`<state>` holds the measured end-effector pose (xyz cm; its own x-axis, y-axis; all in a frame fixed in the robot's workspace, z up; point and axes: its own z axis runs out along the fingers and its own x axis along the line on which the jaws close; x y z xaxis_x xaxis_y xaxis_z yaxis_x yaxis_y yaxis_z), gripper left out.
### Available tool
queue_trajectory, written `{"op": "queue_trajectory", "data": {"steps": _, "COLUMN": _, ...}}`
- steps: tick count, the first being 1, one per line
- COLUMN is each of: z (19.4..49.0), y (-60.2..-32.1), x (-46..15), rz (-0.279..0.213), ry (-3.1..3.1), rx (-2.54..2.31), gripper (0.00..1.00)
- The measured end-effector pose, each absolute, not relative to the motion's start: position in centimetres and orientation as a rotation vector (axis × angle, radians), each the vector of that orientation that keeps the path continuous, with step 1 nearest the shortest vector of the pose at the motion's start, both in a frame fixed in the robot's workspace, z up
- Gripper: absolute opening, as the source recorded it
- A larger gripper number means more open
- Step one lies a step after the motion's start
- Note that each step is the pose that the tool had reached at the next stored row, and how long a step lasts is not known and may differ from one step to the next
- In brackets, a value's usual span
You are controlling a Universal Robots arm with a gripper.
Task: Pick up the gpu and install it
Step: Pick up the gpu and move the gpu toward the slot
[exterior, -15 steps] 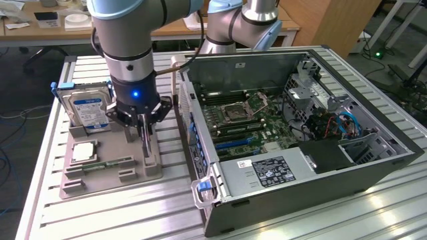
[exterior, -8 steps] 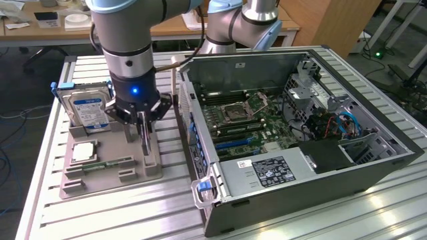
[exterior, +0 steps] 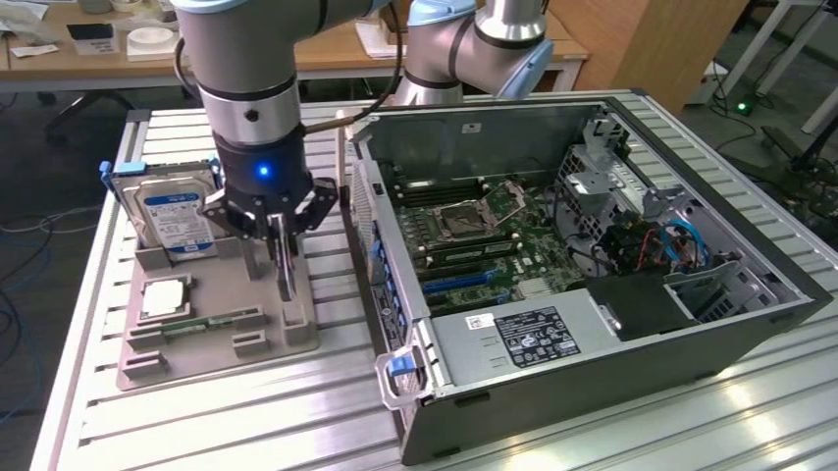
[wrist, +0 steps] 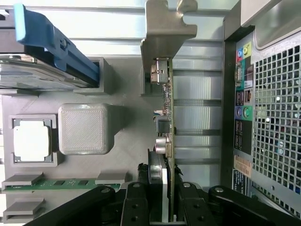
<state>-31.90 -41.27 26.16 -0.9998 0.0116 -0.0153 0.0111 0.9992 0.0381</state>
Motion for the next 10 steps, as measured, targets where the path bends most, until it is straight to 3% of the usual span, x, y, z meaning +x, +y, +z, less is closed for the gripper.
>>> {"op": "queue_trajectory", "data": {"steps": 10, "z": 26.83, "y": -41.27, "x": -31.91, "rz": 0.06, "ry": 3.126, "rx": 0.018, "gripper": 0.28}}
